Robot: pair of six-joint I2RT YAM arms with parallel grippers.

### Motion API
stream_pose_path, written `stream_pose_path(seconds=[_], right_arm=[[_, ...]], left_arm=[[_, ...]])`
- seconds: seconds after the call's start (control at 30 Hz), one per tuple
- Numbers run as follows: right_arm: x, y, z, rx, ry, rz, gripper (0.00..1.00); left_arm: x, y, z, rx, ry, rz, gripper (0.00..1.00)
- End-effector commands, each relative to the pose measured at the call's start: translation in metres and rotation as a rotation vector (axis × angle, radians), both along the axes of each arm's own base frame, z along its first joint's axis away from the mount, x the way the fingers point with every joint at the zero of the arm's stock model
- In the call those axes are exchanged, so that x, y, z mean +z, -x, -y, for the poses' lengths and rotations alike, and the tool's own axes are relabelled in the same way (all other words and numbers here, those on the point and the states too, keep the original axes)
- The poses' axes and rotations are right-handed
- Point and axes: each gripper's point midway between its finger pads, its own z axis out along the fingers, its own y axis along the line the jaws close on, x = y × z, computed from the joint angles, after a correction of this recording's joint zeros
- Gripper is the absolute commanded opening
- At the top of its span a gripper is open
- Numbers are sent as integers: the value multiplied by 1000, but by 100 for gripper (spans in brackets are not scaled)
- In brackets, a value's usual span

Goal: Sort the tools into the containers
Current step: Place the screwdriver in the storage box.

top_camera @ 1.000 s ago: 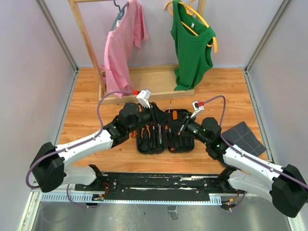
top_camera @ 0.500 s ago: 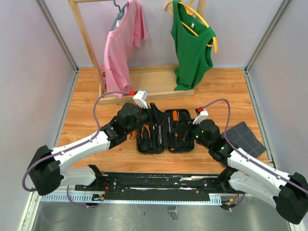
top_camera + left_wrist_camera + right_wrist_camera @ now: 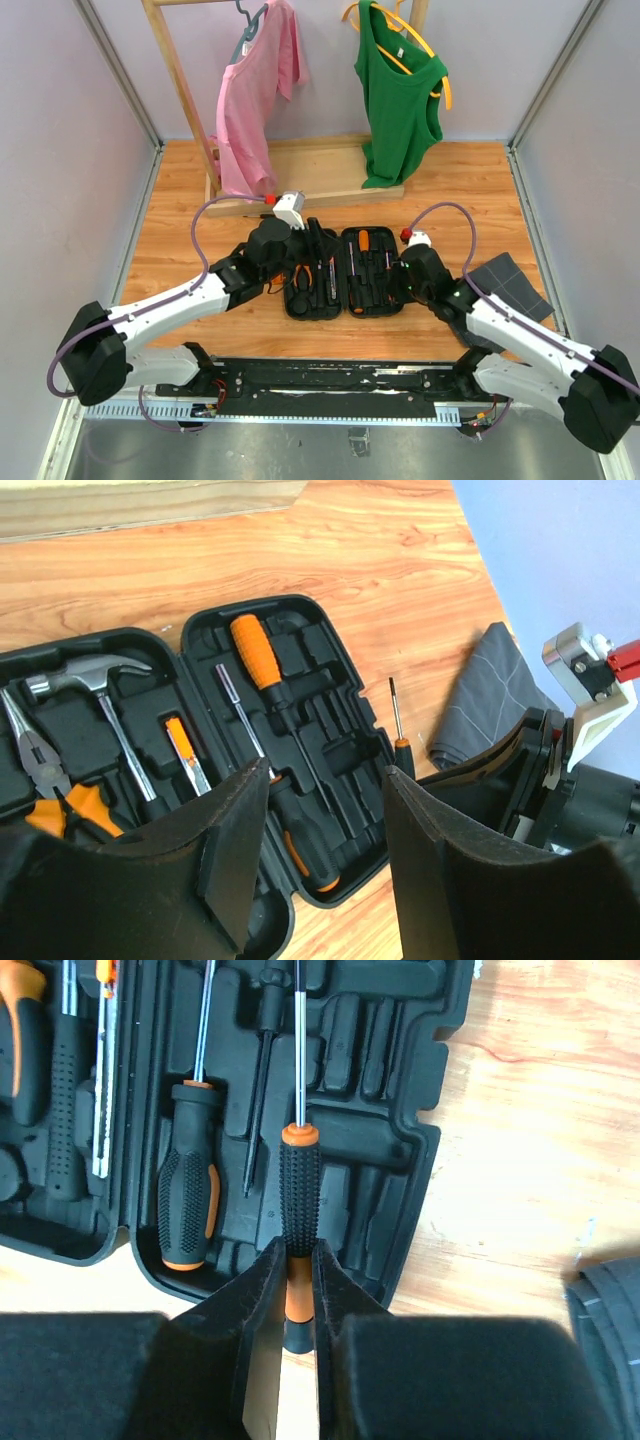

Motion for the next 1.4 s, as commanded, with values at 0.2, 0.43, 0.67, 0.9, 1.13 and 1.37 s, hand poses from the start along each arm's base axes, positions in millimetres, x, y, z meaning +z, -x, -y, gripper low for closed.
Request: stream_pose_path(seconds=[0.2,0.43,0.67,0.9,1.13,1.37], right_arm=[[-17,-1,8,54,152,-132,4],[-27,-11,18,-17,167,-90,1],[-35,-10,28,-63,195,-105,1],[-48,-8,26,-82,181,-132,3],[-53,-7,26,-93,178,-153,11],[-50,-1,32,-100,189,-163,17]], left_arm=[[-9,0,-17,81,-6,-2,53],[-11,-1,-13,67,-28,-9,53],[-16,1,-16,67,-35,-18,53],[-18,2,-17,72,-30,-27,53],[-21,3,-18,76,-33,-33,52],[-24,2,-18,84,-31,-42,52]])
